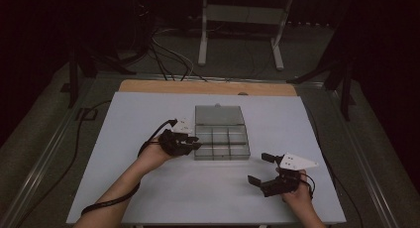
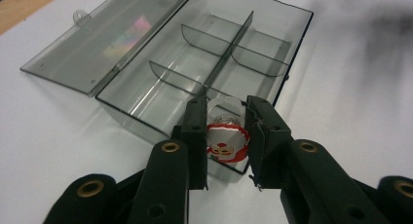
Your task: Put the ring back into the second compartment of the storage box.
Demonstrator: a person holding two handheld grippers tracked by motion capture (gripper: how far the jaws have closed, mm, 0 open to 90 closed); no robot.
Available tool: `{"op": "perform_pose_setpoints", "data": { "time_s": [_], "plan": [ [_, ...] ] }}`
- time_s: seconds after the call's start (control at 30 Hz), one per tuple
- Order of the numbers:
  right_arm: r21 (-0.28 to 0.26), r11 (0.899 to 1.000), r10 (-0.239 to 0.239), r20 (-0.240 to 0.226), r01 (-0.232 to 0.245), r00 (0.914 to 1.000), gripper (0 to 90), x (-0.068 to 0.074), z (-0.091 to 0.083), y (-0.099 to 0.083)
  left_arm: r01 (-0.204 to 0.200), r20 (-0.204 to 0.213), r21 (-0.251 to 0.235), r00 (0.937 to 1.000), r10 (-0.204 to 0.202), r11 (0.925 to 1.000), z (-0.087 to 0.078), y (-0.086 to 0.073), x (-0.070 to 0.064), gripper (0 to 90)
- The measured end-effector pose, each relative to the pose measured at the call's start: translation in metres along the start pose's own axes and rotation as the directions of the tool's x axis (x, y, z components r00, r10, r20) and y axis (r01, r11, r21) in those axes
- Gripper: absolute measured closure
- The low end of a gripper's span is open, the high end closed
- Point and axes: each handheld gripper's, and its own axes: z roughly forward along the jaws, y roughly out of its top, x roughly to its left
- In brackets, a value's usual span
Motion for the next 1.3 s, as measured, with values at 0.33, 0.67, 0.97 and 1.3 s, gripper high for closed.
{"op": "perform_pose_setpoints", "data": {
  "time_s": [0.33,0.67,0.97,1.3],
  "plan": [
    [0.001,1.000,0.000,-0.001,0.000,1.0000,0.0,0.000,0.000,0.000,-0.013,0.000,-0.011,0.9999,0.013,0.9999,0.005,0.015,0.001,73.3],
    [-0.003,1.000,0.002,-0.002,-0.002,1.0000,0.0,-0.001,-0.001,0.000,-0.018,0.004,0.000,0.9998,0.018,0.9998,0.017,0.024,0.004,73.3],
    [-0.003,1.000,0.001,-0.003,-0.001,1.0000,0.0,-0.001,-0.001,0.000,0.002,0.011,-0.005,0.9999,-0.002,1.0000,0.025,0.031,0.008,73.3],
    [-0.002,1.000,0.003,-0.004,-0.003,1.0000,0.0,-0.001,-0.001,0.000,-0.002,0.015,0.002,0.9999,0.002,1.0000,0.036,0.043,0.010,73.2]
  ]
}}
